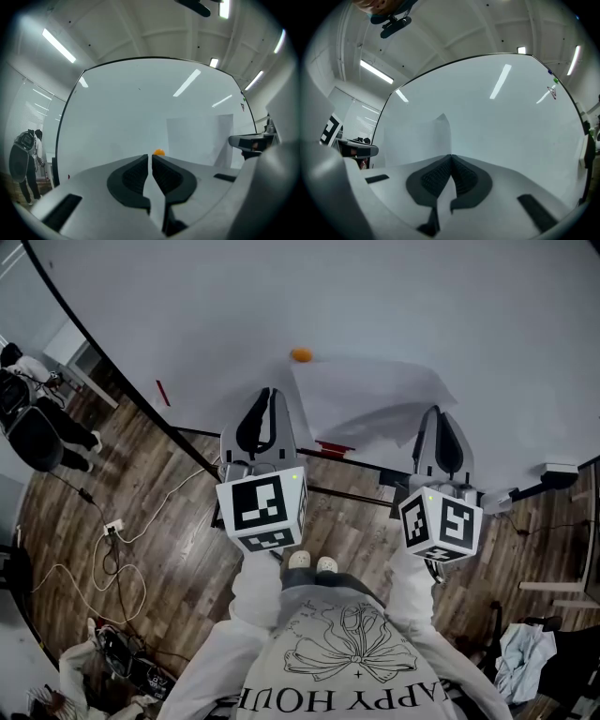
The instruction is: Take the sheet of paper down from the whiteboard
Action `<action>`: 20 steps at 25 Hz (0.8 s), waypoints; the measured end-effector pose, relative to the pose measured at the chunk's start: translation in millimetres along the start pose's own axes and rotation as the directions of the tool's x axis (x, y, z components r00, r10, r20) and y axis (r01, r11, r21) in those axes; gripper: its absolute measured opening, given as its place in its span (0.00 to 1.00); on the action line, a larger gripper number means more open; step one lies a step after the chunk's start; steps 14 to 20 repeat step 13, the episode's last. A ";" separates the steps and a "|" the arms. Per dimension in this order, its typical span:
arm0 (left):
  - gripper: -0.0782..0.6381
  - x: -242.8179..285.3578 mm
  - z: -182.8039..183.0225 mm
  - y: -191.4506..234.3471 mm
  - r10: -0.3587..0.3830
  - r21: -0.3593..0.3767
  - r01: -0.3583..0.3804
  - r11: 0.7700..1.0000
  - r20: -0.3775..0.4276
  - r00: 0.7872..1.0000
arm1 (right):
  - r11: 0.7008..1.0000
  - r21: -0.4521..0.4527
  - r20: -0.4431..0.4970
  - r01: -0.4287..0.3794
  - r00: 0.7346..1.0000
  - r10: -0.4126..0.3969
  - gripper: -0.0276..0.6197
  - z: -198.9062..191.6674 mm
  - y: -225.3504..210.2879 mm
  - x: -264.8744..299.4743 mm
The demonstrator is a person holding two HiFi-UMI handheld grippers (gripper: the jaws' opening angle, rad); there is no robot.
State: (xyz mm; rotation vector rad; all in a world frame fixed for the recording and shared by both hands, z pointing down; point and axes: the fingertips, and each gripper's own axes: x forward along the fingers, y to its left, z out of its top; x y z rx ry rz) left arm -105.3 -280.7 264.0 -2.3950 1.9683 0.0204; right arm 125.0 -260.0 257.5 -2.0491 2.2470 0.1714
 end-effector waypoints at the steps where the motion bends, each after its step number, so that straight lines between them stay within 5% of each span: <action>1: 0.15 -0.1 0.1 -0.4 0.000 0.001 0.000 1.000 -0.001 1.000 | 1.000 -0.002 0.001 0.000 1.000 0.000 0.05 0.2 0.4 -0.5; 20: 0.15 3.9 -1.1 -5.0 -0.020 0.005 0.020 1.000 -0.001 1.000 | 1.000 0.001 -0.002 0.014 1.000 -0.014 0.05 -2.7 -2.6 -1.7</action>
